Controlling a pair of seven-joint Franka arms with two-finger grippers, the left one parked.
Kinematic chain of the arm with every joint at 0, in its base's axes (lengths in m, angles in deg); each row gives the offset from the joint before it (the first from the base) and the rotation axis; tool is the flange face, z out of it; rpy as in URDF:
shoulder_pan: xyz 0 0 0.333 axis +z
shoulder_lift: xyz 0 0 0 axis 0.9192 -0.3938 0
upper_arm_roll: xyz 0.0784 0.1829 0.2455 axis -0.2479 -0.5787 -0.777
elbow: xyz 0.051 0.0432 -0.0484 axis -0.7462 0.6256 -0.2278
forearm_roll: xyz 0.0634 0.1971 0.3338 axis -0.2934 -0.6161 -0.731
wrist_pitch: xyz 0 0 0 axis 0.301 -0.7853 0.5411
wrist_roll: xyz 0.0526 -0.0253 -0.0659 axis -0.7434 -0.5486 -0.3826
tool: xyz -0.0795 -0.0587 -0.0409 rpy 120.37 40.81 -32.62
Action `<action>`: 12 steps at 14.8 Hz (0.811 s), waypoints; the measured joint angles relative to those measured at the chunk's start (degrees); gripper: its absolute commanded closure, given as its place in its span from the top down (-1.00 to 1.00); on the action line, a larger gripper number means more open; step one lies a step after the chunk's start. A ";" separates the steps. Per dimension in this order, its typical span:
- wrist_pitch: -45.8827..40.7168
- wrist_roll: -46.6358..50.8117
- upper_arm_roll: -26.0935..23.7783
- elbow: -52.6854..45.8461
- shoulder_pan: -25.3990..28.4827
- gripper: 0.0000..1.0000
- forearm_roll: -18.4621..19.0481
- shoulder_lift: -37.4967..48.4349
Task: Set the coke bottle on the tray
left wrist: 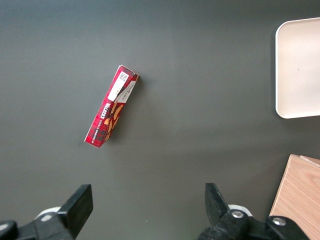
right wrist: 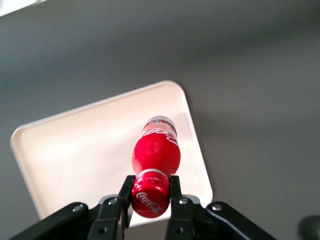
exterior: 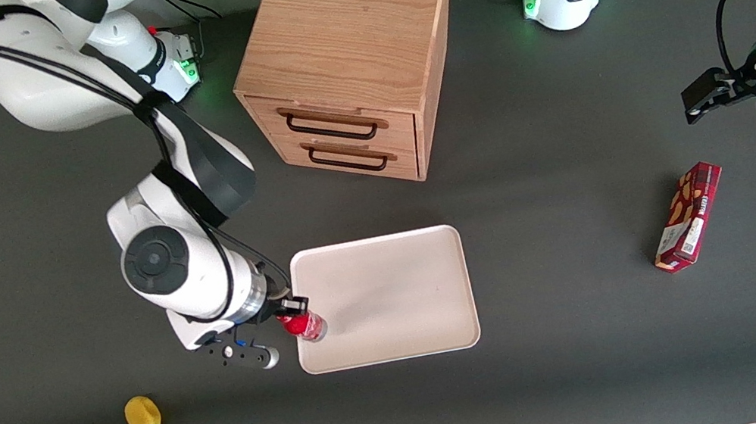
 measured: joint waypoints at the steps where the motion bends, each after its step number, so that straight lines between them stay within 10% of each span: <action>1: 0.52 0.88 -0.09 -0.31 0.05 -1.00 1.36 -1.06; 10: 4.65 5.46 -0.77 0.49 1.54 -0.95 5.92 -4.09; 12: 4.87 5.63 -0.76 0.76 1.59 0.99 6.11 -4.40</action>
